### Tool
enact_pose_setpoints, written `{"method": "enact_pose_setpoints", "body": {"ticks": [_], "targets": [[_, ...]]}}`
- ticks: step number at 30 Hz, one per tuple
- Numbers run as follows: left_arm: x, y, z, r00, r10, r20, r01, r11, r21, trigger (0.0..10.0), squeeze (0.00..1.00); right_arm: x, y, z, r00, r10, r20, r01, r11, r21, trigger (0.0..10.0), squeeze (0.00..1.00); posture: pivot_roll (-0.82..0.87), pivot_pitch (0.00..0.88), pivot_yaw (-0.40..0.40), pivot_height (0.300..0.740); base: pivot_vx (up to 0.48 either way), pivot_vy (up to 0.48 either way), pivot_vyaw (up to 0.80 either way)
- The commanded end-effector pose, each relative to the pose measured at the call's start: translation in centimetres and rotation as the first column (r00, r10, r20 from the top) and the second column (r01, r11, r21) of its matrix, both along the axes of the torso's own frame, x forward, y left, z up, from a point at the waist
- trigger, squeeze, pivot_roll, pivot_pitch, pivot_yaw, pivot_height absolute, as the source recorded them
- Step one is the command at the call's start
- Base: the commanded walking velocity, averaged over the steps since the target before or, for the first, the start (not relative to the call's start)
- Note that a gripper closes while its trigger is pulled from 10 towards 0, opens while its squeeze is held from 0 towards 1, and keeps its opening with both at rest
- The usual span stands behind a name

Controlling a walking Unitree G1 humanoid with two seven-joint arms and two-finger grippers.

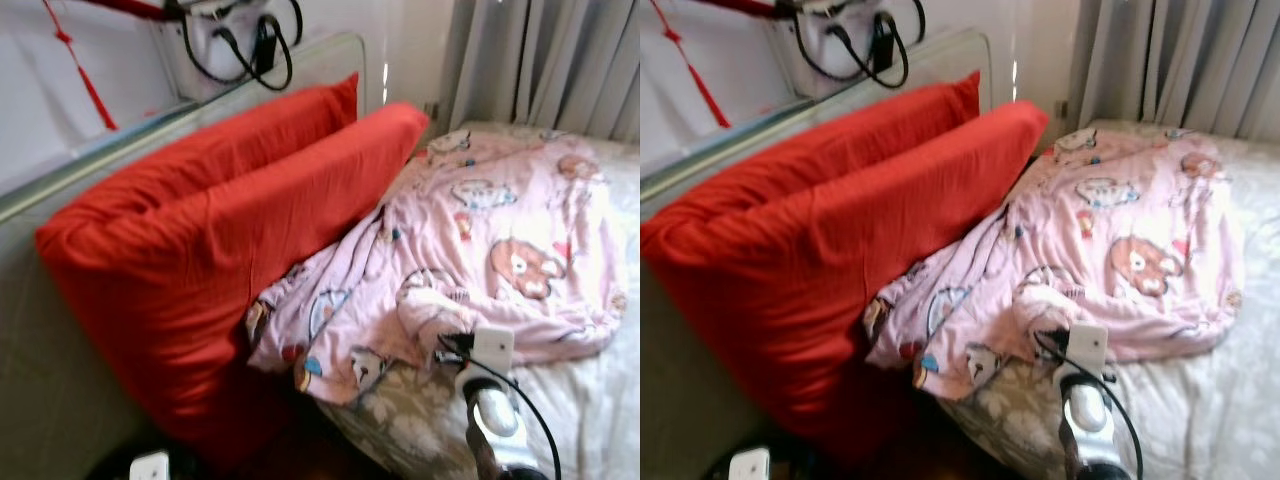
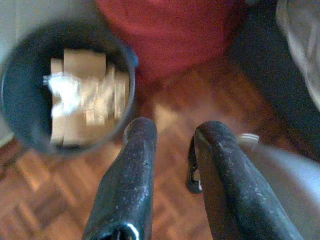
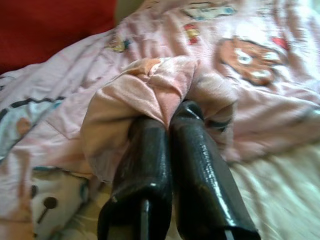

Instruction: Clean up the room

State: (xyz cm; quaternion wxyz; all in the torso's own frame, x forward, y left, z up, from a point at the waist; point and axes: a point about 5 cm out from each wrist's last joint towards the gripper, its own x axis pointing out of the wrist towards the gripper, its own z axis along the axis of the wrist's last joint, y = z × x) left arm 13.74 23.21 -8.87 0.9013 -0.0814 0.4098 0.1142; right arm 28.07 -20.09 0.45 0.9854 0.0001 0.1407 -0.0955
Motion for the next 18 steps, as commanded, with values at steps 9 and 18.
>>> {"method": "enact_pose_setpoints", "body": {"ticks": [9, 18], "targets": [[0.2, 0.6, 0.2, 1.000, 0.000, 0.007, 0.000, 1.000, 0.026, 10.0, 0.00, 1.4, -2.2, 3.0, 0.982, -0.092, 0.164, 0.110, 0.989, -0.100, 10.0, 0.00, 0.06, 0.000, 0.091, 0.740, -0.270, 0.000, 0.00], [0.2, 0.6, 0.2, 1.000, -0.005, 0.001, 0.005, 1.000, 0.026, 10.0, 0.00, 2.4, -2.5, 5.8, 0.949, -0.055, 0.310, 0.136, 0.960, -0.245, 10.0, 0.00, 0.06, 0.000, 0.089, 0.740, -0.240, 0.000, 0.00]]}}
